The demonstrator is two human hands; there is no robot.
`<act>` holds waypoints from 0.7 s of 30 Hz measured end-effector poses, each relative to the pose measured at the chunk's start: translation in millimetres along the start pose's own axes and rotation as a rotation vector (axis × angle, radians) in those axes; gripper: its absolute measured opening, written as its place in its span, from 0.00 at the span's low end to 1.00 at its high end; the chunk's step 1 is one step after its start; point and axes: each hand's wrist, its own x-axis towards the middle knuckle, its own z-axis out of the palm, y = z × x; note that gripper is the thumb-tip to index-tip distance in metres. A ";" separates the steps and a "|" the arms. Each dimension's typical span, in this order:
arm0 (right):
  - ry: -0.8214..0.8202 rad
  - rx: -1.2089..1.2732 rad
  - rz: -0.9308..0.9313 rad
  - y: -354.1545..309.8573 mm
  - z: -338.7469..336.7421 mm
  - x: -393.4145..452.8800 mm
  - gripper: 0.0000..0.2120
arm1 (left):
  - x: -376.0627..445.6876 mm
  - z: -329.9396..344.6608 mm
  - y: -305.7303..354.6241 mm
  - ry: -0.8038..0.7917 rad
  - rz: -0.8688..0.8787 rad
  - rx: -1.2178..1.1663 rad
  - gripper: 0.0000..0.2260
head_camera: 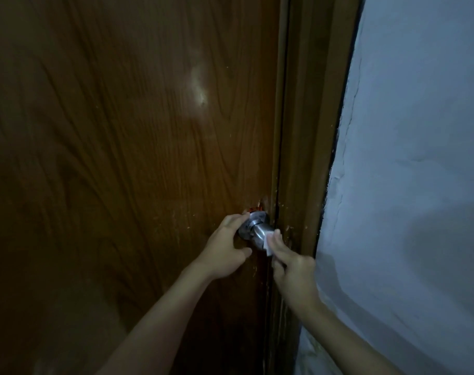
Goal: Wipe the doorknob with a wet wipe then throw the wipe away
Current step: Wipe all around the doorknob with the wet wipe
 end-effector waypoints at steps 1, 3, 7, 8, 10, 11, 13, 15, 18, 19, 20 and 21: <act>0.037 0.015 0.035 1.1 -2.2 1.8 0.20 | 0.2 0.0 0.3 0.000 0.001 0.000 0.32; 0.103 0.075 0.129 4.6 -7.4 12.1 0.12 | 0.2 -0.2 0.5 -0.007 0.001 -0.003 0.32; 0.146 0.122 0.209 4.6 -6.6 20.7 0.07 | 0.3 0.0 -1.2 -0.012 -0.007 -0.002 0.32; 0.141 0.172 0.270 5.1 -4.8 19.4 0.07 | 0.7 0.1 -1.7 -0.013 -0.006 -0.003 0.32; 0.129 0.221 0.367 8.2 -1.3 16.4 0.08 | 1.3 0.0 -2.6 -0.015 -0.007 -0.005 0.32; 0.121 0.198 0.372 9.4 -0.5 16.1 0.08 | 1.8 -0.1 -2.9 -0.014 -0.006 -0.003 0.32; 0.126 0.158 0.352 10.8 0.2 15.4 0.08 | 2.5 0.1 -3.5 -0.013 -0.004 0.001 0.32; 0.160 0.151 0.341 7.7 2.9 12.1 0.08 | 2.9 0.7 -3.6 -0.009 -0.003 -0.002 0.32; 0.186 0.183 0.373 -2.4 13.0 2.8 0.08 | 2.6 2.1 -3.5 0.005 0.000 -0.014 0.32; 0.192 0.190 0.384 -6.8 16.4 0.3 0.08 | 2.4 2.2 -3.2 0.004 0.001 -0.017 0.32; 0.200 0.188 0.390 -10.8 18.9 -1.2 0.08 | 2.3 2.3 -2.9 0.002 0.002 -0.019 0.32; 0.205 0.178 0.386 -13.8 20.4 -1.4 0.07 | 2.4 2.1 -2.8 0.001 0.004 -0.018 0.32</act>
